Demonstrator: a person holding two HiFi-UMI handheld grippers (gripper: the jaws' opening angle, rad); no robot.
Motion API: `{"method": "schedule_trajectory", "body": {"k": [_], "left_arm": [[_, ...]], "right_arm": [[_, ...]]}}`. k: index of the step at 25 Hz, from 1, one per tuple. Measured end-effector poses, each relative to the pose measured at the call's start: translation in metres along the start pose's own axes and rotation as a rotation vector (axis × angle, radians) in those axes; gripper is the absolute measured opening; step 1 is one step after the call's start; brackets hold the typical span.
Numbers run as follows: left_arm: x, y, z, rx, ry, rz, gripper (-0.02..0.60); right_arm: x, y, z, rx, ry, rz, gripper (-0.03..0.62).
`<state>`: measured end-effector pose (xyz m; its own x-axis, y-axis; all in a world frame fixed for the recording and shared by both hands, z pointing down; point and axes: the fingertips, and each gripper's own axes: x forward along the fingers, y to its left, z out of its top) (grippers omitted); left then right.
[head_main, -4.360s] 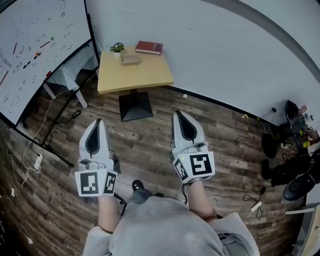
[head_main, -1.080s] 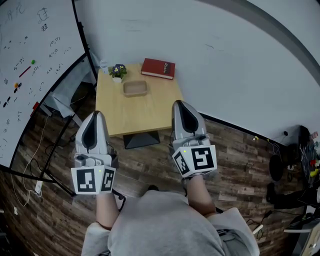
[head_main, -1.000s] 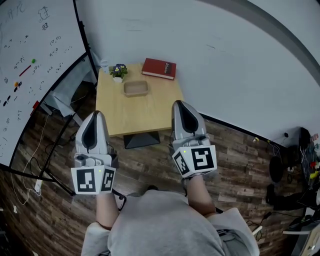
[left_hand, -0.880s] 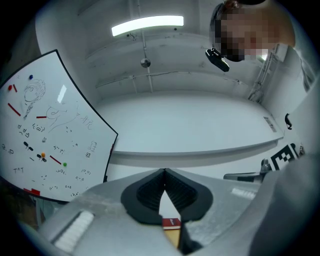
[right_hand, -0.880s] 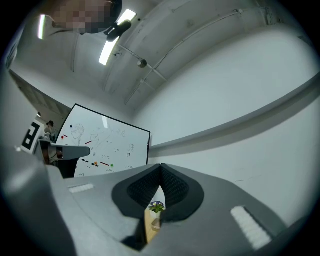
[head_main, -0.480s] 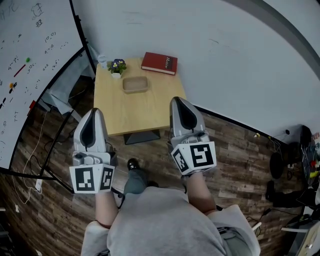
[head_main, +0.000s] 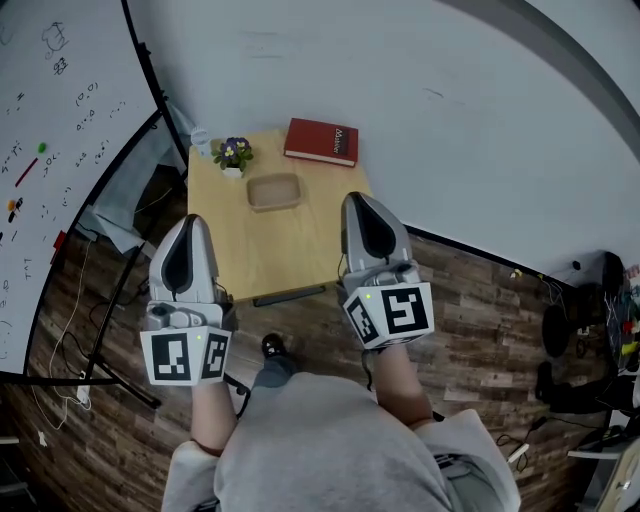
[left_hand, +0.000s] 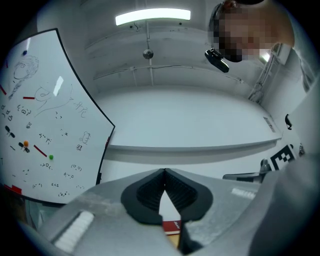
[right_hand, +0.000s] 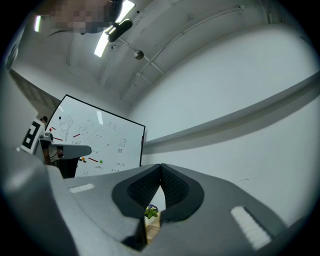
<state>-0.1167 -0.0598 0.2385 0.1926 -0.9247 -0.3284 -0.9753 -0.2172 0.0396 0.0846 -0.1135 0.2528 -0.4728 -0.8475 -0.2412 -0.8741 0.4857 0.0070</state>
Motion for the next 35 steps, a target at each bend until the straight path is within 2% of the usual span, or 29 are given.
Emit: {"method": "schedule_trajectory", "body": {"k": [20, 35], "left_arm": [[0.102, 0.085, -0.034, -0.021, 0.024, -0.07, 0.005], [0.14, 0.105, -0.065, -0.067, 0.054, -0.174, 0.005]], "right_arm": [[0.113, -0.007, -0.028, -0.01, 0.004, -0.093, 0.002], [0.142, -0.006, -0.054, -0.028, 0.043, -0.172, 0.003]]}}
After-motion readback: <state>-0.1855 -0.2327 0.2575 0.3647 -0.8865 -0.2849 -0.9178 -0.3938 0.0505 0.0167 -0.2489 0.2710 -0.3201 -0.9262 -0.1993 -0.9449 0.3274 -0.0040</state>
